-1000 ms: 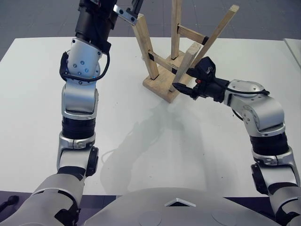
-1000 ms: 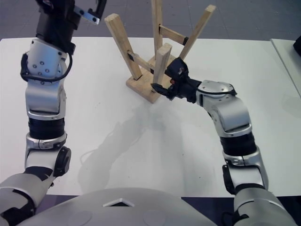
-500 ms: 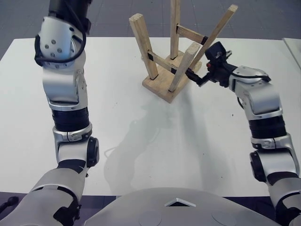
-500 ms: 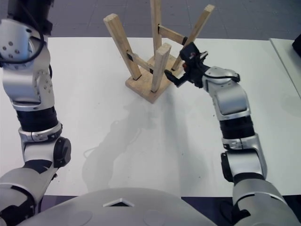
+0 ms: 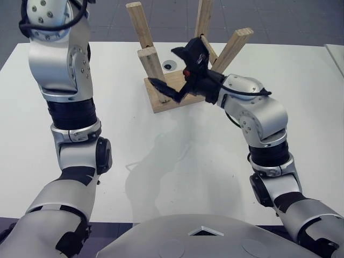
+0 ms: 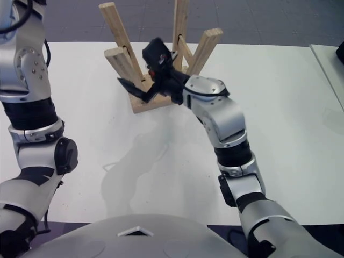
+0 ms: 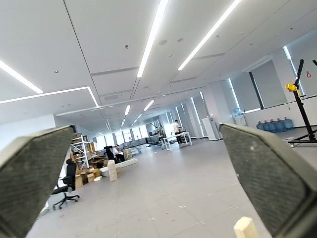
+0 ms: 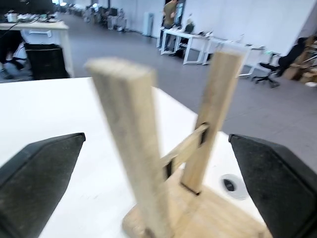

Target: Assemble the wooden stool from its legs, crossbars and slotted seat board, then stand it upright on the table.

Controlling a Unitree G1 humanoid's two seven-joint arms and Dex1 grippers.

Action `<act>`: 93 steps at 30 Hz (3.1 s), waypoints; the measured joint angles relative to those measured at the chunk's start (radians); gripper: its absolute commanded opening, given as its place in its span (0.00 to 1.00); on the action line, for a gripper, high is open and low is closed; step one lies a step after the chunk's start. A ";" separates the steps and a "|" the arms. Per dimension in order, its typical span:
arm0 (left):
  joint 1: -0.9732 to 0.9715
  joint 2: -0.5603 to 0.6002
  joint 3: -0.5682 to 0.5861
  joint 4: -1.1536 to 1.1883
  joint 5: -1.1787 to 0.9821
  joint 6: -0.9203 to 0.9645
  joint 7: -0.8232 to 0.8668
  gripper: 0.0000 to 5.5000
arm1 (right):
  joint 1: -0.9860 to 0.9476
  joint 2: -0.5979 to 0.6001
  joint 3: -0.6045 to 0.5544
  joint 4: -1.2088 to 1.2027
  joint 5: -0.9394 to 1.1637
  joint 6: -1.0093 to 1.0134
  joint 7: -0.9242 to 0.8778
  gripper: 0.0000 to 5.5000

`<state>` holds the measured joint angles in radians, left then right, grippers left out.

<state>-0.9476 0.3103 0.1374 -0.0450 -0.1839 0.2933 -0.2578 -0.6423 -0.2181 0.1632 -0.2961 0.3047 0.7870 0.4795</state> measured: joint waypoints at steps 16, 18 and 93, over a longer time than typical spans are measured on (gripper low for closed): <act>-0.240 -0.051 0.084 -0.005 -0.224 0.216 0.059 0.98 | -0.366 -0.094 -0.399 0.266 -0.010 -0.221 -0.247 0.98; -0.136 -0.079 0.063 -0.045 -0.252 0.279 0.069 0.98 | -0.326 -0.075 -0.370 0.340 -0.010 -0.250 -0.223 0.98; 0.223 0.064 -0.106 0.870 -0.185 -0.109 -1.043 0.23 | 0.265 -0.298 -0.269 0.308 0.078 -0.145 0.092 0.98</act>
<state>-0.7246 0.3738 0.0315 0.8245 -0.3693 0.1847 -1.3005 -0.3774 -0.5162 -0.1058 0.0115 0.3826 0.6424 0.5711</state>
